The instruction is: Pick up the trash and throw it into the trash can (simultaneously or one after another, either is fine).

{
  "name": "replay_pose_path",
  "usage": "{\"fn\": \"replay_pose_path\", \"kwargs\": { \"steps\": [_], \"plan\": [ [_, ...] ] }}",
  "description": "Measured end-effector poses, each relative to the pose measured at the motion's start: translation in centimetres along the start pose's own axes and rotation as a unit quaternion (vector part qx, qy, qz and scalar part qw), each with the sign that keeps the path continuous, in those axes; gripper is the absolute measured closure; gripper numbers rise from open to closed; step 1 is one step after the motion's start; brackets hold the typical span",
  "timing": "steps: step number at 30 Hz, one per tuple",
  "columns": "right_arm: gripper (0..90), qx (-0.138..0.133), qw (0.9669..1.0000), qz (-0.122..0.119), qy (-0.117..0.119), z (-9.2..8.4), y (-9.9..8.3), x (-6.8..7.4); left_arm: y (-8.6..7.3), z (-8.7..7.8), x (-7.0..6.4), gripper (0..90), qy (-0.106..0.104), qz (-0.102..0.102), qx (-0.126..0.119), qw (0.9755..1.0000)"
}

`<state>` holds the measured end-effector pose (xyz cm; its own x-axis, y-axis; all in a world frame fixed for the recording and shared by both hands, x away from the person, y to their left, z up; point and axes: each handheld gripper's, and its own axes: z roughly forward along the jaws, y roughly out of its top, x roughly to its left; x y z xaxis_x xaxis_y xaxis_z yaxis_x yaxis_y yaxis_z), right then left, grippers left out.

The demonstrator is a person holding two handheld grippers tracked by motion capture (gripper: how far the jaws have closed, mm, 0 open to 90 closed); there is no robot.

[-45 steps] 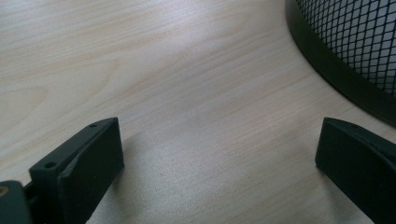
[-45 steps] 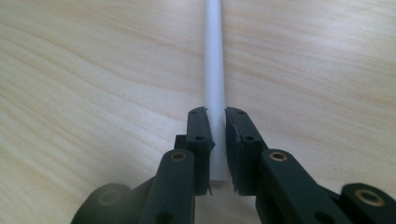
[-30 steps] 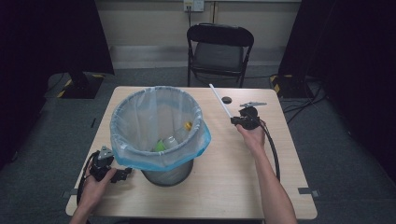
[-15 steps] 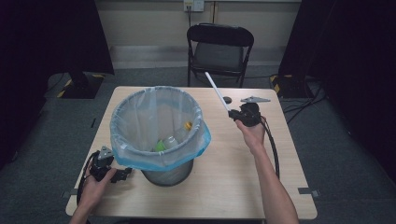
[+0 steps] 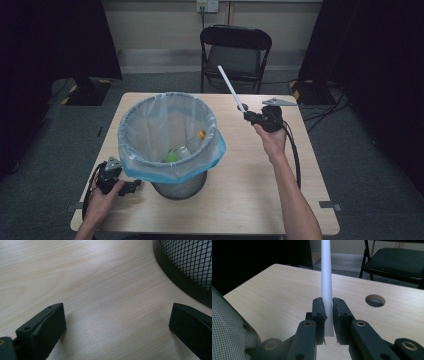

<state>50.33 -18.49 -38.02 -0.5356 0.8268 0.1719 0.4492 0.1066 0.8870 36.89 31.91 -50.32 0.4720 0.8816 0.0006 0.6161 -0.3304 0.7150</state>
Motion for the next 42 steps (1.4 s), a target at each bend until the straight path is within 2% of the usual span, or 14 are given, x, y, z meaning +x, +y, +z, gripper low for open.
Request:
{"fn": "replay_pose_path", "kwargs": {
  "steps": [7, 10, 16, 23, 26, 30, 34, 35, 37, 41, 42],
  "plan": [
    [80.7, -0.014, 0.9998, -0.009, 0.007, -0.6, 1.4, 0.5, 0.0, 0.0, 0.0, 0.4, 0.0, 0.0, 0.0, 1.0],
    [80.7, -0.029, 0.9994, -0.006, 0.016, -0.9, 2.2, 0.7, 0.0, 0.0, 0.0, 0.4, 0.0, 0.0, 0.0, 1.0],
    [80.6, -0.056, 0.9978, -0.008, 0.036, -1.5, 3.8, 1.8, 0.0, 0.0, 0.0, 0.4, -0.001, -0.001, 0.0, 1.0],
    [80.5, -0.07, 0.9964, -0.015, 0.045, -2.3, 5.4, 2.7, 0.0, 0.0, 0.0, 0.4, -0.001, 0.0, 0.0, 1.0],
    [80.5, -0.081, 0.9942, -0.006, 0.07, -2.7, 6.3, 3.3, 0.0, 0.0, 0.0, 0.4, -0.001, -0.001, 0.0, 1.0],
    [80.4, -0.09, 0.9925, -0.009, 0.082, -3.1, 7.0, 4.1, 0.0, 0.0, 0.0, 0.4, 0.0, 0.001, 0.0, 1.0],
    [80.4, -0.1, 0.9902, -0.019, 0.095, -3.8, 8.0, 5.2, 0.0, 0.0, 0.0, 0.4, 0.0, 0.0, 0.0, 1.0],
    [80.5, -0.104, 0.9888, -0.023, 0.104, -4.0, 8.4, 5.7, 0.0, 0.0, 0.0, 0.4, 0.0, 0.0, 0.0, 1.0],
    [80.5, -0.106, 0.9883, -0.026, 0.106, -4.1, 8.6, 6.0, 0.0, 0.0, 0.0, 0.4, 0.0, 0.0, 0.0, 1.0],
    [80.4, -0.121, 0.9837, -0.03, 0.13, -4.5, 9.3, 7.2, 0.0, 0.0, 0.0, 0.4, -0.001, -0.001, 0.0, 1.0],
    [80.4, -0.121, 0.9837, -0.03, 0.13, -4.5, 9.3, 7.2, 0.0, 0.0, 0.0, 0.4, -0.001, -0.001, 0.0, 1.0]
  ]
}}
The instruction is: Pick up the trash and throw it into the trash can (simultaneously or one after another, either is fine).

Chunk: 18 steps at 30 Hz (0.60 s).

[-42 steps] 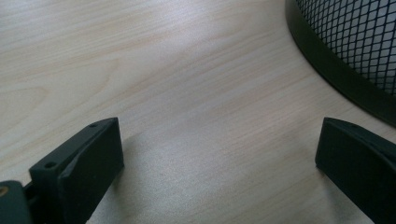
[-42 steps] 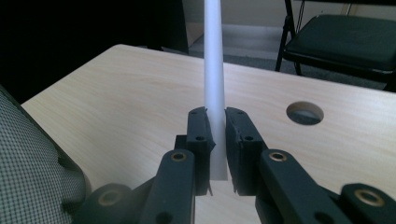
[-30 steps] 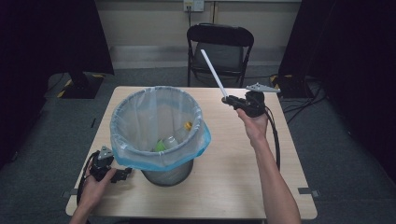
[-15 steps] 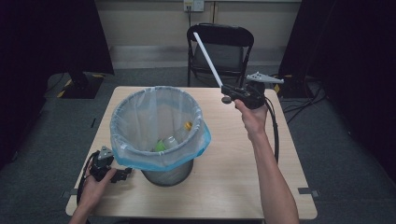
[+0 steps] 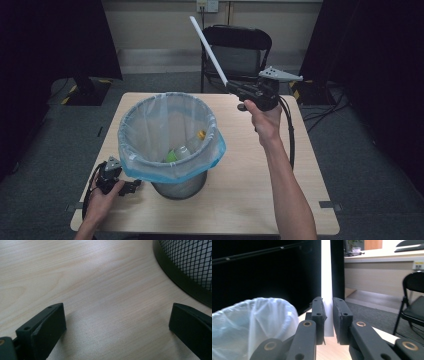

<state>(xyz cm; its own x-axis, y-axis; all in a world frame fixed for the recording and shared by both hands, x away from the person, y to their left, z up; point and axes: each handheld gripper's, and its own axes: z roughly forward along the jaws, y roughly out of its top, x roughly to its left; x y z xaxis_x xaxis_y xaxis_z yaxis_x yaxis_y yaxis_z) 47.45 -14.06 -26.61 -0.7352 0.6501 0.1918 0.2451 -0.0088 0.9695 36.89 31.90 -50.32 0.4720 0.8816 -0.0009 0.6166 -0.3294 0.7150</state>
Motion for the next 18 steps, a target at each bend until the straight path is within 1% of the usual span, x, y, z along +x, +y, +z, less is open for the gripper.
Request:
{"fn": "replay_pose_path", "kwargs": {
  "steps": [4, 5, 6, 8, 9, 10, 11, 12, 15, 16, 17, 18],
  "plan": [
    [80.4, -0.009, 0.9999, -0.005, 0.014, -0.2, 0.4, 0.9, 0.0, 0.0, 0.0, 0.4, 0.0, 0.0, 0.0, 1.0],
    [80.4, -0.009, 0.9999, -0.005, 0.014, -0.2, 0.4, 0.9, 0.0, 0.0, 0.0, 0.4, 0.0, 0.001, 0.0, 1.0],
    [80.4, -0.013, 0.9997, -0.001, 0.022, -0.3, 0.5, 1.1, 0.0, 0.0, 0.0, 0.4, 0.0, 0.0, 0.0, 1.0],
    [80.5, -0.014, 0.9997, -0.002, 0.021, -0.4, 0.6, 1.2, 0.0, 0.0, 0.0, 0.4, 0.001, 0.001, 0.0, 1.0],
    [80.5, -0.016, 0.9996, -0.001, 0.025, -0.5, 0.7, 1.3, 0.0, 0.0, 0.0, 0.4, 0.0, 0.0, 0.0, 1.0],
    [80.4, -0.021, 0.9992, -0.001, 0.035, -0.7, 0.9, 1.5, 0.0, 0.0, 0.0, 0.4, 0.0, 0.0, 0.0, 1.0],
    [80.4, -0.021, 0.9992, -0.001, 0.035, -0.7, 0.9, 1.5, 0.0, 0.0, 0.0, 0.4, 0.001, 0.001, 0.0, 1.0],
    [80.5, -0.023, 0.9987, -0.001, 0.046, -0.8, 1.1, 1.9, 0.0, 0.0, 0.0, 0.4, 0.001, 0.001, 0.0, 1.0],
    [80.5, -0.025, 0.9982, -0.004, 0.055, -0.9, 1.3, 2.4, 0.0, 0.0, 0.0, 0.4, 0.0, 0.0, 0.0, 1.0],
    [80.5, -0.027, 0.9973, -0.005, 0.068, -1.0, 1.4, 3.0, 0.0, 0.0, 0.0, 0.4, 0.0, 0.0, 0.0, 1.0],
    [80.5, -0.027, 0.9973, -0.005, 0.068, -1.0, 1.4, 3.0, 0.0, 0.0, 0.0, 0.4, 0.0, 0.0, 0.0, 1.0],
    [80.5, -0.027, 0.9971, -0.008, 0.071, -1.1, 1.5, 3.3, 0.0, 0.0, 0.0, 0.4, 0.0, 0.0, 0.0, 1.0]
  ]
}}
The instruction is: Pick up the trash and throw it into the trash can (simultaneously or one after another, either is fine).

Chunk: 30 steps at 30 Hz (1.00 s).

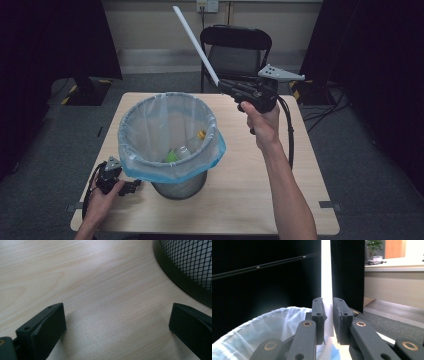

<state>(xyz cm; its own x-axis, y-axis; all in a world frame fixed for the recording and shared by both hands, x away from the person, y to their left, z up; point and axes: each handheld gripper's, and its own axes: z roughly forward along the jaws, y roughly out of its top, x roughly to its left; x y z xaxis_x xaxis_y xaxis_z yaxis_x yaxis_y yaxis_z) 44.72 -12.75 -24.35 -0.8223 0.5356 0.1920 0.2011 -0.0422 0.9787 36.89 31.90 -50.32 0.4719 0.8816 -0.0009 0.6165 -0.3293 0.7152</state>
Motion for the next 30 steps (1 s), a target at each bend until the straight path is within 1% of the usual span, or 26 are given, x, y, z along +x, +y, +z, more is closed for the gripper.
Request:
{"fn": "replay_pose_path", "kwargs": {
  "steps": [1, 2, 3, 4, 5, 8, 10, 12, 13, 14, 16, 17, 24, 26, 30],
  "plan": [
    [80.5, 0.0, 0.9999, -0.004, 0.013, 0.1, 0.2, 0.6, 0.0, 0.0, 0.0, 0.4, 0.001, 0.001, 0.0, 1.0],
    [80.5, 0.0, 0.9999, -0.004, 0.013, 0.1, 0.2, 0.6, 0.0, 0.0, 0.0, 0.4, 0.001, 0.001, 0.0, 1.0],
    [80.4, -0.005, 0.9997, -0.015, 0.018, 0.1, 0.3, 1.1, 0.0, 0.0, 0.0, 0.4, 0.0, 0.0, 0.0, 1.0],
    [80.4, -0.005, 0.9997, -0.015, 0.018, 0.1, 0.3, 1.1, 0.0, 0.0, 0.0, 0.4, 0.0, 0.0, 0.0, 1.0],
    [80.4, -0.006, 0.9995, -0.019, 0.024, 0.1, 0.4, 1.2, 0.0, 0.0, 0.0, 0.4, 0.0, 0.0, 0.0, 1.0],
    [80.4, -0.004, 0.9993, -0.02, 0.032, 0.2, 0.3, 1.6, 0.0, 0.0, 0.0, 0.4, 0.001, 0.001, 0.0, 1.0],
    [80.4, -0.002, 0.9989, -0.023, 0.041, 0.3, 0.1, 1.9, 0.0, 0.0, 0.0, 0.4, 0.0, 0.0, 0.0, 1.0],
    [80.4, -0.005, 0.9985, -0.02, 0.051, 0.3, 0.0, 2.2, 0.0, 0.0, 0.0, 0.4, 0.0, 0.0, 0.0, 1.0],
    [80.4, -0.005, 0.9985, -0.02, 0.051, 0.3, 0.0, 2.2, 0.0, 0.0, 0.0, 0.4, 0.0, 0.0, 0.0, 1.0],
    [80.4, 0.0, 0.9982, -0.023, 0.056, 0.4, -0.2, 2.6, 0.0, 0.0, 0.0, 0.4, 0.001, 0.001, 0.0, 1.0],
    [80.4, 0.004, 0.9981, -0.024, 0.057, 0.5, -0.3, 2.8, 0.0, 0.0, 0.0, 0.4, 0.001, 0.001, 0.0, 1.0],
    [80.3, 0.01, 0.9978, -0.031, 0.058, 0.6, -0.6, 3.1, 0.0, 0.0, 0.0, 0.4, 0.0, 0.001, 0.0, 1.0],
    [80.3, 0.023, 0.9968, -0.034, 0.068, 1.2, -1.1, 3.7, 0.0, 0.0, 0.0, 0.4, 0.0, 0.0, 0.0, 1.0],
    [80.3, 0.035, 0.9962, -0.039, 0.069, 1.6, -1.6, 3.9, 0.0, 0.0, 0.0, 0.4, 0.0, 0.0, 0.0, 1.0],
    [80.3, 0.043, 0.9955, -0.042, 0.074, 2.0, -2.0, 4.2, 0.0, 0.0, 0.0, 0.4, 0.0, 0.001, 0.0, 1.0]
  ]
}}
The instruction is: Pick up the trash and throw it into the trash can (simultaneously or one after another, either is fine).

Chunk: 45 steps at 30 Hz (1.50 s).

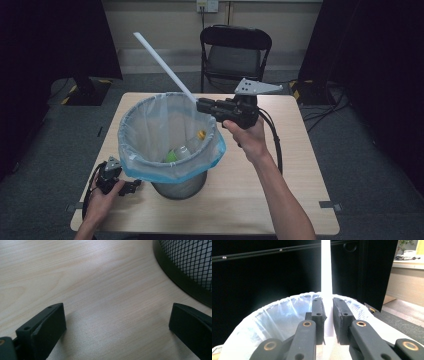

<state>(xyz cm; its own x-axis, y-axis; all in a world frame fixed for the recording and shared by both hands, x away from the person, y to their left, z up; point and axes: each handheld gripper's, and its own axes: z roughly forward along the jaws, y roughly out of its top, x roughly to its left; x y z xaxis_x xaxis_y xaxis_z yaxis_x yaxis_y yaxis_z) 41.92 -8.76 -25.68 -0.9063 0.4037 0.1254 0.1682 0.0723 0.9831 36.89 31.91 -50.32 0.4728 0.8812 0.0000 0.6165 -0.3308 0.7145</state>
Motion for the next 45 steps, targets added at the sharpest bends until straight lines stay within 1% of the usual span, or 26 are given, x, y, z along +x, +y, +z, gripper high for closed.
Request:
{"fn": "replay_pose_path", "kwargs": {
  "steps": [7, 9, 10, 12, 13, 14, 15, 16, 18, 22, 25, 27, 28, 32, 35, 36, 37, 38, 40, 45],
  "plan": [
    [79.9, 0.014, 0.9998, -0.009, 0.01, 0.8, -0.4, 0.5, 0.0, 0.0, 0.0, 0.4, 0.0, -0.001, 0.0, 1.0],
    [78.6, 0.02, 0.9996, -0.014, 0.016, 0.9, -0.5, 0.5, 0.0, 0.0, 0.0, 0.4, 0.0, -0.001, -0.001, 1.0],
    [74.4, 0.022, 0.9995, -0.016, 0.016, 0.9, -0.6, 0.5, 0.0, 0.0, 0.0, 0.4, 0.0, 0.0, 0.0, 1.0],
    [61.3, 0.021, 0.9997, -0.013, 0.006, 0.9, -0.6, 0.5, 0.0, 0.0, 0.0, 0.4, 0.001, 0.0, 0.0, 1.0],
    [56.9, 0.021, 0.9997, -0.011, 0.006, 0.9, -0.7, 0.4, 0.0, 0.0, 0.0, 0.4, 0.0, 0.0, 0.0, 1.0],
    [48.0, 0.032, 0.9994, -0.009, 0.008, 1.0, -0.7, 0.4, 0.0, 0.0, 0.0, 0.4, 0.0, -0.001, 0.0, 1.0],
    [48.0, 0.032, 0.9994, -0.009, 0.008, 1.0, -0.7, 0.4, 0.0, 0.0, 0.0, 0.4, 0.0, 0.0, 0.0, 1.0],
    [45.1, 0.034, 0.9994, -0.01, 0.003, 1.1, -0.7, 0.4, 0.0, 0.0, 0.0, 0.4, 0.001, 0.0, 0.0, 1.0],
    [40.5, 0.033, 0.9994, -0.009, 0.002, 1.1, -0.7, 0.4, 0.0, 0.0, 0.0, 0.4, 0.0, -0.001, -0.001, 1.0],
    [29.6, 0.026, 0.9996, -0.009, -0.008, 1.1, -0.2, 0.5, 0.0, 0.0, 0.0, 0.4, 0.0, -0.001, -0.001, 1.0],
    [25.8, 0.022, 0.9997, -0.01, -0.009, 0.9, 0.1, 0.5, 0.0, 0.0, 0.0, 0.4, 0.0, 0.0, 0.0, 1.0],
    [19.5, 0.018, 0.9997, -0.011, -0.015, 0.8, 0.4, 0.5, 0.0, 0.0, 0.0, 0.4, 0.0, 0.0, 0.0, 1.0],
    [17.8, 0.018, 0.9996, -0.011, -0.017, 0.7, 0.5, 0.5, 0.0, 0.0, 0.0, 0.4, 0.001, 0.001, 0.0, 1.0],
    [14.7, 0.017, 0.9997, -0.009, -0.018, 0.6, 0.6, 0.3, 0.0, 0.0, 0.0, 0.4, 0.0, 0.0, -0.001, 1.0],
    [14.7, 0.014, 0.9996, -0.009, -0.023, 0.5, 0.6, 0.1, 0.0, 0.0, 0.0, 0.4, 0.0, 0.0, 0.0, 1.0],
    [14.8, 0.009, 0.9995, -0.006, -0.031, 0.3, 0.6, -0.2, 0.0, 0.0, 0.0, 0.4, 0.0, -0.001, 0.0, 1.0],
    [14.8, 0.009, 0.9995, -0.006, -0.031, 0.3, 0.6, -0.2, 0.0, 0.0, 0.0, 0.4, 0.001, 0.0, 0.0, 1.0],
    [15.4, 0.005, 0.9993, -0.006, -0.038, 0.2, 0.7, -0.3, 0.0, 0.0, 0.0, 0.4, 0.0, -0.001, -0.001, 1.0],
    [15.8, -0.005, 0.9984, -0.005, -0.056, -0.1, 0.8, -0.7, 0.0, 0.0, 0.0, 0.4, 0.0, -0.001, 0.0, 1.0],
    [15.8, -0.006, 0.997, 0.007, -0.077, -0.8, 0.9, -1.8, 0.0, 0.0, 0.0, 0.4, 0.0, 0.0, 0.0, 1.0]
  ]
}}
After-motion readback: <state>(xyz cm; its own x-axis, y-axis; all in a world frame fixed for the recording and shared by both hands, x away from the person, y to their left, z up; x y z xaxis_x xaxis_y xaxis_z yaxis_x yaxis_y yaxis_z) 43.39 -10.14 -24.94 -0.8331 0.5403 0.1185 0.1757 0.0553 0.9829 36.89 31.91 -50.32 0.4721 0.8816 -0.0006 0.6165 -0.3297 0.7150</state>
